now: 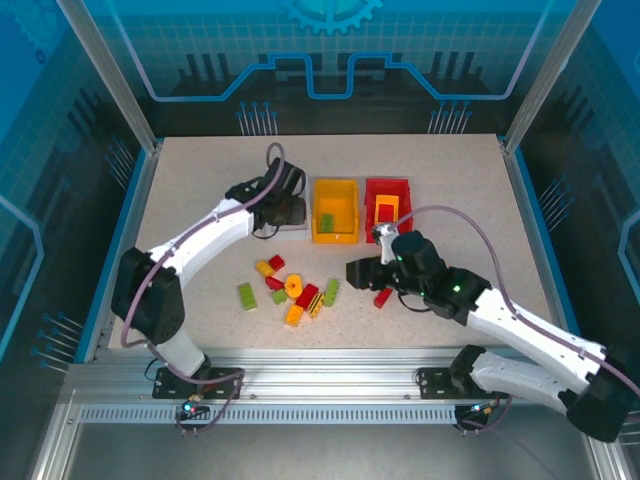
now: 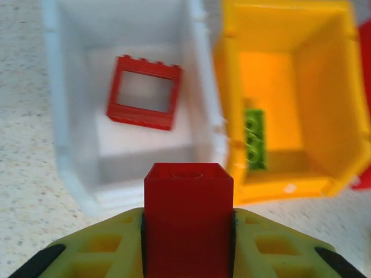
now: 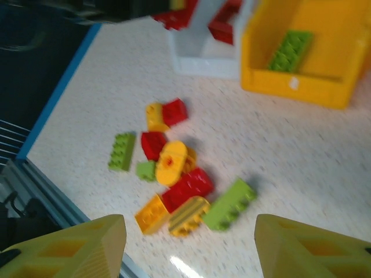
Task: Sort the legos into containers by color
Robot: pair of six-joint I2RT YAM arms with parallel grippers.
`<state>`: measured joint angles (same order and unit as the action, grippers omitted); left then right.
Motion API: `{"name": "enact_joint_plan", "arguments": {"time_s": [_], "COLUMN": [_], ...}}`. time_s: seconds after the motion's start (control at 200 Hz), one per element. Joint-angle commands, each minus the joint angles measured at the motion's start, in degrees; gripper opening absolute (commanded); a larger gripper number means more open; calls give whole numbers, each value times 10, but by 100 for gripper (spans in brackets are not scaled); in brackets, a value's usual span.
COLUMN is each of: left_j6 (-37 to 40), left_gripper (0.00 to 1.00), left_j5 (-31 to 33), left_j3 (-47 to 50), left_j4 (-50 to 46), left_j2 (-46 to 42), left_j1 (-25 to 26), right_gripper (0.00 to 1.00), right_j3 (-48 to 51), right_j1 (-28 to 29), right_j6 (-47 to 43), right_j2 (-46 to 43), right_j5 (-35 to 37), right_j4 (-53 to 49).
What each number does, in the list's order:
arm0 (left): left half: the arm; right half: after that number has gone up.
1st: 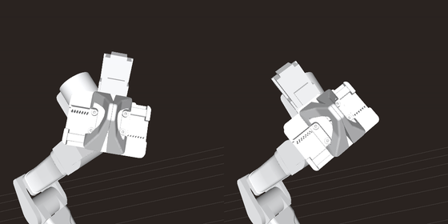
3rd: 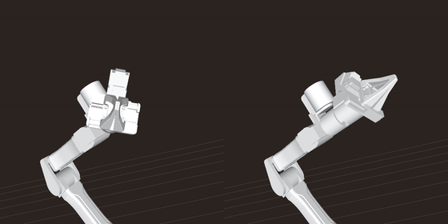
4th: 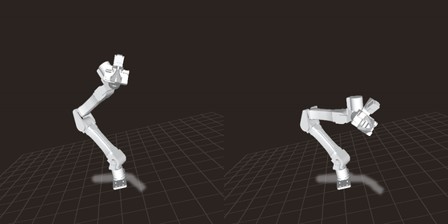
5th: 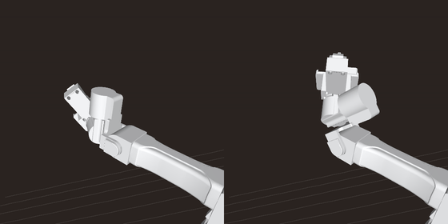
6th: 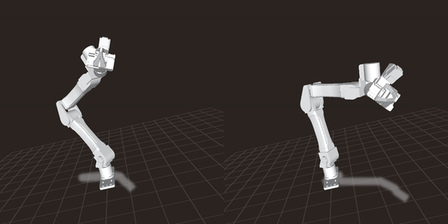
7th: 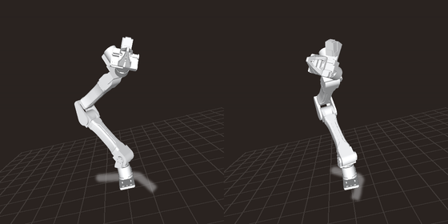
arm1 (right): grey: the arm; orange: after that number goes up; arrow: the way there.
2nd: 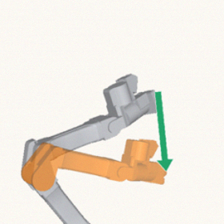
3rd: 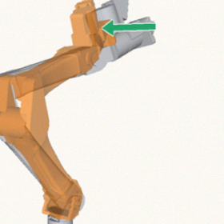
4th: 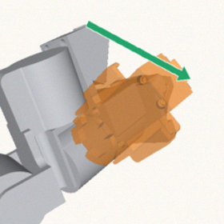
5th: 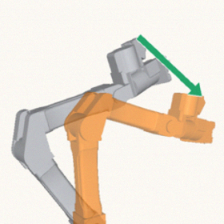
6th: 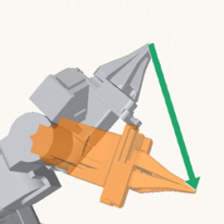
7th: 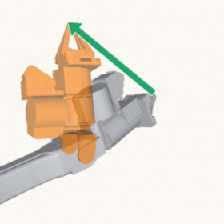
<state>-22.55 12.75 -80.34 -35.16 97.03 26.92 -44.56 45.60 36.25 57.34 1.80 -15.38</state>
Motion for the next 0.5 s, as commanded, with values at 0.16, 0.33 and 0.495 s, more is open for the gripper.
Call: {"name": "enact_joint_plan", "arguments": {"time_s": [0.16,0.33,0.495], "left_j6": [17,17,18], "left_gripper": [31,31,33], "left_j5": [-3,5,9], "left_j3": [-164,-239,-273], "left_j4": [-57,-82,-94], "left_j2": [152,225,263], "left_j1": [-65,-80,-84], "right_gripper": [61,61,61], "right_j3": [-54,-38,-32], "right_j1": [16,16,12], "right_j6": [-4,6,8], "right_j2": [71,66,60], "right_j5": [35,45,53], "right_j4": [68,68,56]}}
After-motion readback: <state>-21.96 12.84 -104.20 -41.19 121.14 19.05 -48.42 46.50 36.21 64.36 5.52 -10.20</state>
